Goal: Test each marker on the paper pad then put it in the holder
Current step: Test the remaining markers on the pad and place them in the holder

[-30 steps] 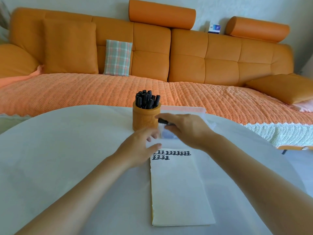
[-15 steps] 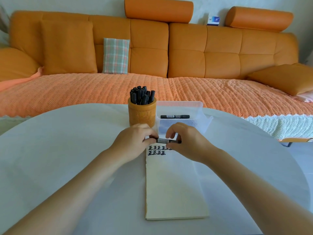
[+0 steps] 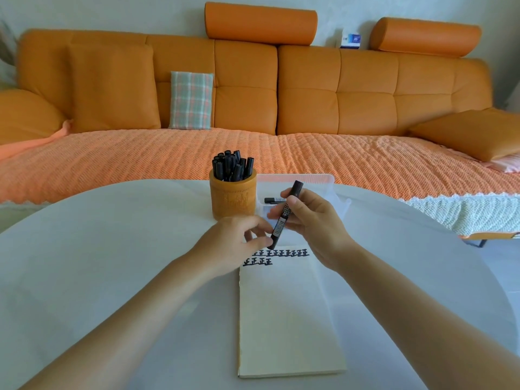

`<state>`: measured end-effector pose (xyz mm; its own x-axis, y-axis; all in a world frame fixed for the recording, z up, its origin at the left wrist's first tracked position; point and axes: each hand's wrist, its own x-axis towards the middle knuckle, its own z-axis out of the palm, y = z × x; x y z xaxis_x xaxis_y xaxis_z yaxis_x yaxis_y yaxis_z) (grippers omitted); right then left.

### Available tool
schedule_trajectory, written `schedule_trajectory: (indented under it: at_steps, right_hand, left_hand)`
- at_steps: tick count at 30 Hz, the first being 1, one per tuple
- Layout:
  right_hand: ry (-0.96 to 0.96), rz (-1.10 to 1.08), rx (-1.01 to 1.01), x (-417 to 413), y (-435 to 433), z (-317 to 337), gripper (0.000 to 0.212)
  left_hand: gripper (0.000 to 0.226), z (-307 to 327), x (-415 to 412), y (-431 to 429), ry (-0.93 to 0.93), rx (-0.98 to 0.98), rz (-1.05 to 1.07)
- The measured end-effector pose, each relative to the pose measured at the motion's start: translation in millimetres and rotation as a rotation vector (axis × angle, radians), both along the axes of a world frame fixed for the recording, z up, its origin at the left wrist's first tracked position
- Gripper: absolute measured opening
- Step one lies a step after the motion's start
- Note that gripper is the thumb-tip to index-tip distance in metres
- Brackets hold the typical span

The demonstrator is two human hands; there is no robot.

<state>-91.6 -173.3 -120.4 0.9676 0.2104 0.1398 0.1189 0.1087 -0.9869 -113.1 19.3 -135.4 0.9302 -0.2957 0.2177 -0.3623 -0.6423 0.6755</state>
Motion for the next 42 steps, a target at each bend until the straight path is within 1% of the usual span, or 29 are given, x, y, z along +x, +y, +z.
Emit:
schedule_trajectory:
  at_steps: [1,2,3,5,6,7,9,12,14,16,19,21,24,27,28,30,31,32,33,35,37,39,40,42]
  right_hand:
    - [-0.041,-0.013,-0.037,-1.1,2.4,1.9,0.017]
    - [-0.113,-0.042,-0.147,-1.0,3.1,2.3,0.019]
    - [-0.207,-0.066,-0.329,-0.8,3.3,2.8,0.021]
    - [-0.358,-0.056,-0.779,-1.4,2.6,2.0,0.023]
    - [-0.391,-0.049,-0.964,-2.8,2.2,1.1,0.024]
    - [-0.404,-0.039,-1.072,-4.3,1.8,0.0,0.025]
    - [-0.42,0.001,-1.131,-6.2,2.3,-4.7,0.03]
    - [-0.423,0.071,-1.143,-5.8,3.0,-8.4,0.026]
    - [-0.464,0.108,-1.17,-6.2,2.8,-9.1,0.023]
    - [-0.562,0.111,-1.235,-8.2,2.3,-11.3,0.024]
    - [-0.711,0.044,-1.345,-10.0,0.5,-14.1,0.029]
    - [-0.721,0.029,-1.357,-9.7,-1.9,-14.4,0.029]
    - [-0.694,0.062,-1.359,-10.4,-3.2,-15.1,0.029]
    - [-0.623,0.073,-1.336,-13.9,-2.9,-13.1,0.047]
    - [-0.598,0.077,-1.305,-15.1,-3.6,-12.4,0.047]
    - [-0.523,0.095,-1.194,-16.2,-7.7,-11.0,0.031]
    - [-0.485,0.104,-1.139,-16.1,-11.1,-10.2,0.027]
    - [-0.465,0.103,-1.094,-14.6,-14.3,-10.0,0.028]
    - [-0.446,0.092,-1.06,-13.5,-17.0,-9.6,0.029]
    - [-0.359,0.055,-0.936,-9.9,-19.7,-10.4,0.033]
    - [-0.182,0.047,-0.685,-9.8,-18.3,-10.5,0.042]
    - [-0.022,0.093,-0.445,-11.6,-17.1,-9.8,0.05]
    - [0.014,0.122,-0.39,-12.5,-17.5,-10.3,0.054]
    - [0.009,0.172,-0.392,-15.4,-19.3,-12.3,0.06]
  left_hand:
    - [0.007,1.2,0.6,-0.4,-0.032,0.01,0.013]
    - [0.006,1.9,1.7,0.6,-0.071,0.014,0.038]
    - [0.006,2.6,2.9,2.3,-0.107,0.007,0.065]
    - [0.013,3.5,5.0,6.5,-0.15,-0.042,0.108]
    - [0.017,3.9,5.5,8.5,-0.16,-0.061,0.111]
    - [0.022,4.6,5.6,10.0,-0.162,-0.058,0.098]
    - [0.026,5.6,4.8,10.9,-0.152,0.012,0.044]
    - [0.013,3.7,4.0,9.2,-0.16,0.129,0.0]
    - [0.006,2.2,3.3,8.0,-0.166,0.165,-0.003]
    - [0.003,1.4,2.4,7.8,-0.161,0.163,-0.004]
    - [0.004,-0.2,2.8,7.2,-0.143,0.078,-0.027]
    - [0.005,-1.4,1.6,6.0,-0.144,0.044,-0.033]
    - [0.004,-3.3,0.8,6.6,-0.139,0.02,-0.029]
    - [0.002,-5.1,1.9,9.4,-0.132,0.032,-0.011]
    - [0.003,-5.3,2.7,10.6,-0.138,0.046,0.005]
    - [0.01,-5.6,5.1,14.9,-0.158,0.074,0.055]
    - [0.016,-6.3,6.5,17.8,-0.163,0.088,0.079]
    - [0.023,-7.2,7.7,21.1,-0.16,0.104,0.099]
    - [0.026,-8.9,9.0,25.0,-0.156,0.128,0.118]
    - [0.024,-14.7,11.4,32.7,-0.144,0.186,0.156]
    - [0.02,-22.1,12.4,39.8,-0.113,0.226,0.199]
    - [0.017,-29.1,12.4,44.7,-0.083,0.238,0.23]
    - [0.017,-32.0,12.2,46.1,-0.074,0.243,0.238]
    - [0.017,-36.2,12.3,46.6,-0.069,0.266,0.238]
